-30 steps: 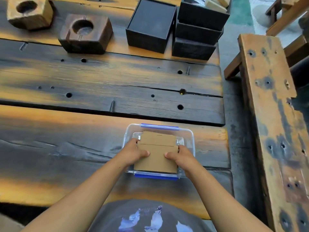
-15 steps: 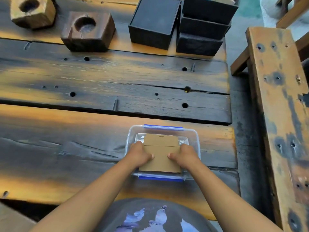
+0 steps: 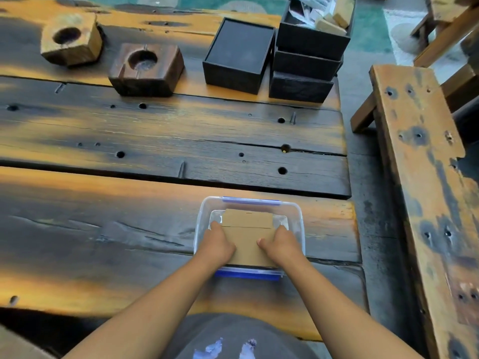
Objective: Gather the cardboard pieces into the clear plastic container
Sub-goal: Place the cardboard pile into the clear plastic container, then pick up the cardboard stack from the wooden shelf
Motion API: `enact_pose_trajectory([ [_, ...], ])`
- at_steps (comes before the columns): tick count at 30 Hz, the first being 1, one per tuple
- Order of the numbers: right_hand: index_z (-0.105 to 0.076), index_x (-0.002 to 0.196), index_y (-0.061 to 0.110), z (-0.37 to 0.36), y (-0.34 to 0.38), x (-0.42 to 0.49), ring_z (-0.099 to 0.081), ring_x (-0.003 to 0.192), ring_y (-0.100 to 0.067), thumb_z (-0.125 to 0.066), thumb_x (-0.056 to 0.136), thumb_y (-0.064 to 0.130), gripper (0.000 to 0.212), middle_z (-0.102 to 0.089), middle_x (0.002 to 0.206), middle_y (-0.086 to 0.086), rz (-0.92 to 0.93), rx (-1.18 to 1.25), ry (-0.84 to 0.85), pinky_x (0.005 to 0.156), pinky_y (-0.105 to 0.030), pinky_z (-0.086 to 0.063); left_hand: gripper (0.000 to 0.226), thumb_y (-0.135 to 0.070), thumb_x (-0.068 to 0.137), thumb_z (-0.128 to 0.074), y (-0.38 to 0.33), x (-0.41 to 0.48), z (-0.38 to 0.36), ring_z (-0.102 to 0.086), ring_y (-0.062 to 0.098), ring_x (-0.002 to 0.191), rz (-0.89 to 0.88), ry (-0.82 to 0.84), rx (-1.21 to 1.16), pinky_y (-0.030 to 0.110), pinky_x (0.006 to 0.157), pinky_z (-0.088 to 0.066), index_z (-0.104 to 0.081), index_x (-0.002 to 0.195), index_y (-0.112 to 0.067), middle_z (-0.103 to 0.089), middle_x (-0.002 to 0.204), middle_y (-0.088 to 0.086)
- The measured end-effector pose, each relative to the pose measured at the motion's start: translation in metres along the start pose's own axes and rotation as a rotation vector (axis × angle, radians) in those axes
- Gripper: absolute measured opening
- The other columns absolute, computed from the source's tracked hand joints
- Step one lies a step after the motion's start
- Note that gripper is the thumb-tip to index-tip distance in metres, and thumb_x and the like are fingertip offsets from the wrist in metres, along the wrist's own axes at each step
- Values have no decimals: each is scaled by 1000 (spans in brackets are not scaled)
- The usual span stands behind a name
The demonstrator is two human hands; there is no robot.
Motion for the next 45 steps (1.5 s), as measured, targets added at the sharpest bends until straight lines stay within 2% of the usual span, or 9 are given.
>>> enact_pose_trajectory([
  [4, -51, 121, 10, 2, -7, -10, -61, 109, -31, -66, 80, 41, 53, -64, 121, -12, -23, 58, 0, 88, -37, -51, 48, -10, 84, -54, 3, -13, 13, -58, 35, 113, -97, -50, 9, 38, 87, -49, -44, 131, -9, -55, 127, 17],
  [6, -53, 122, 10, 3, -12, -22, -61, 105, -28, -65, 81, 37, 50, -63, 121, -10, -14, 134, -42, 82, -35, -49, 43, -9, 83, -53, 5, -15, 20, -58, 34, 112, -196, -56, 34, 32, 79, -43, -51, 126, -12, -54, 127, 14],
  [13, -65, 112, 17, 2, -28, -95, -61, 106, -17, -67, 85, 20, 27, -66, 111, -2, 1, 440, -388, 87, -27, -42, 34, -15, 89, -52, -2, -13, 32, -54, 17, 92, -589, 119, 268, 25, 80, -41, -61, 122, -16, -66, 119, 4],
  [17, -65, 105, 26, -13, -39, -150, -61, 101, -10, -65, 86, 25, 19, -64, 107, 6, -70, 459, -518, 86, -24, -44, 32, -17, 91, -53, -16, -28, 25, -60, 24, 105, -779, 215, 416, 27, 86, -45, -62, 121, -14, -67, 118, 7],
  [22, -66, 109, 20, -40, -81, -221, -60, 84, -10, -60, 85, 19, 25, -63, 101, 6, -269, 523, -602, 73, -20, -44, 19, -20, 90, -55, -41, -85, -21, -61, 32, 109, -1060, 371, 667, 33, 84, -47, -61, 106, -11, -65, 114, 12],
  [28, -65, 103, 15, -102, -161, -330, -58, 75, -15, -59, 86, 10, 19, -65, 89, 0, -498, 757, -740, 82, -38, -53, 37, -29, 92, -56, -42, -178, -103, -61, 30, 118, -1347, 504, 978, 34, 95, -48, -61, 125, -13, -68, 123, 11],
  [33, -68, 93, 18, -169, -224, -436, -59, 62, -18, -59, 85, 6, 17, -69, 77, -4, -729, 961, -1030, 64, -32, -52, 43, -27, 92, -52, -4, -283, -182, -60, 30, 120, -1603, 621, 1241, 34, 97, -48, -56, 133, -13, -64, 128, 12],
  [38, -65, 88, 20, -260, -271, -534, -55, 66, 0, -59, 85, 5, 17, -59, 71, 15, -888, 1117, -1261, 62, -12, -41, 41, -34, 94, -55, 68, -382, -243, -61, 31, 118, -1842, 706, 1433, 36, 96, -51, -56, 130, -14, -63, 129, 11],
  [45, -58, 74, 33, -384, -298, -631, -62, 76, -11, -62, 83, 13, 23, -62, 73, 14, -1108, 1283, -1389, 74, -26, -47, 41, -37, 96, -55, 158, -491, -302, -62, 27, 114, -2133, 783, 1707, 35, 94, -51, -56, 130, -15, -64, 128, 8],
])
Point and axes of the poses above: each hand's wrist, its own x-axis towards the middle knuckle, its own z-axis out of the back of the hand, y = z × x, the point moved 6 cm from there along x, towards the middle knuckle
